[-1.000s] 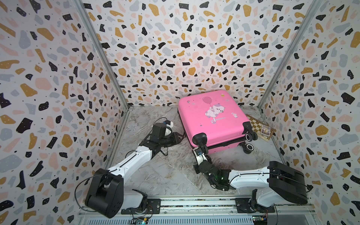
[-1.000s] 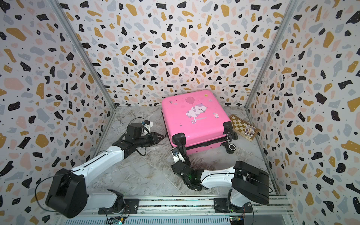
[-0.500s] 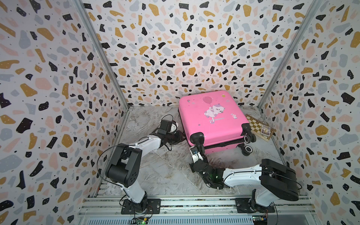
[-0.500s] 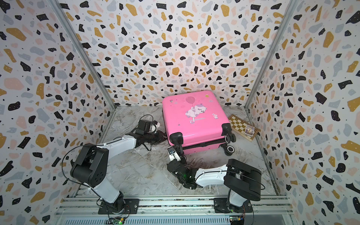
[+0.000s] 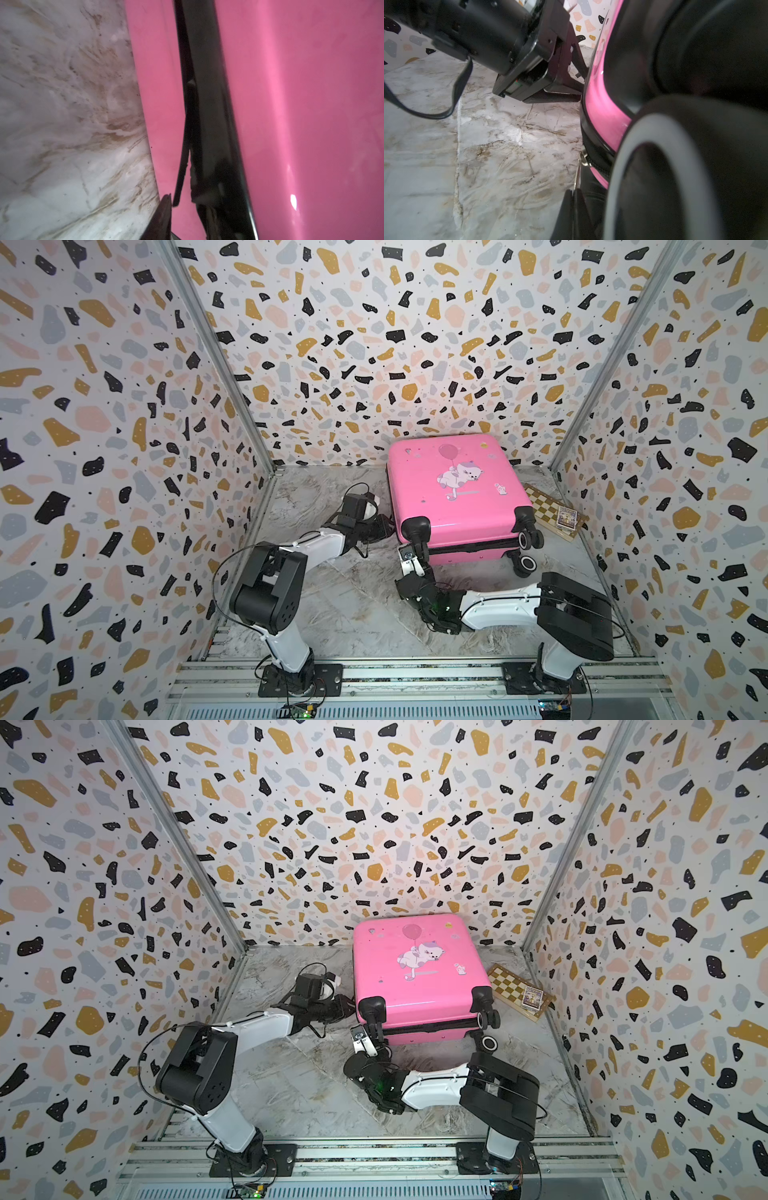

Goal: Open the suitcase zippers
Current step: Unzip the zipper on the suitcase.

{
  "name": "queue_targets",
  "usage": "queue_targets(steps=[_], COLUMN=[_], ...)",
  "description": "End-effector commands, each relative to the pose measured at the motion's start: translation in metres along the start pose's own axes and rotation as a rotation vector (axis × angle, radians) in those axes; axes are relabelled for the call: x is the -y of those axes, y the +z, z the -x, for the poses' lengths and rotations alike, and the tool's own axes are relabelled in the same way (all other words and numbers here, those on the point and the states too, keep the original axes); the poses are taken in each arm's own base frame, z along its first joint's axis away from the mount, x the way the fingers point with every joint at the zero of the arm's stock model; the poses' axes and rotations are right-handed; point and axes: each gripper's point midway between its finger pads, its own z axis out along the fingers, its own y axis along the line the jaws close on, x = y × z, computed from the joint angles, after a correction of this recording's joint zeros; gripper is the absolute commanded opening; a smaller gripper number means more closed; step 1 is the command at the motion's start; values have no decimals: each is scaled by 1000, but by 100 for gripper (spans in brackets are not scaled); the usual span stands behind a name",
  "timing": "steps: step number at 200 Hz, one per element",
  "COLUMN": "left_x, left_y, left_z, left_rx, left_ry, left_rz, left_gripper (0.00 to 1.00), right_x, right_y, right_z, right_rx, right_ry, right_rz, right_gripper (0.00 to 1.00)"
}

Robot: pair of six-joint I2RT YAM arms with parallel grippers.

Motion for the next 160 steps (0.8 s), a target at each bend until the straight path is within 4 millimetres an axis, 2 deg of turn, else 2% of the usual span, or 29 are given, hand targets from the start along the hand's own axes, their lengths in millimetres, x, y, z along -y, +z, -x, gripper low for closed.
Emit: queue_targets(steps=[1,32,62,83,96,126,160], left_x=[4,9,11,15,19,25,29], left_y=[21,27,29,26,22,-1,-31], left_z=[-53,-61,-64,-62,-59,-48,-34], left_rx=[-166,-189,-195,-182,-164,-71,52], left_ry=[17,14,9,7,14,58,101], left_rz=[-21,-43,-56,-77,-83,-53,2], left_gripper=[29,28,28,27,27,27,28], right_x=[-29,-29,-45,-56,-58,-47,-17], right_y=[6,15,13,5,2,-14,-43], right_z=[15,23,33,40,41,44,48], right_rx=[-13,-19,1,24,9,-22,-42], right_ry=[67,131,125,121,106,99,138], right_rz=[115,120,205,295,312,321,310], right_gripper=[0,0,0,17,22,36,46])
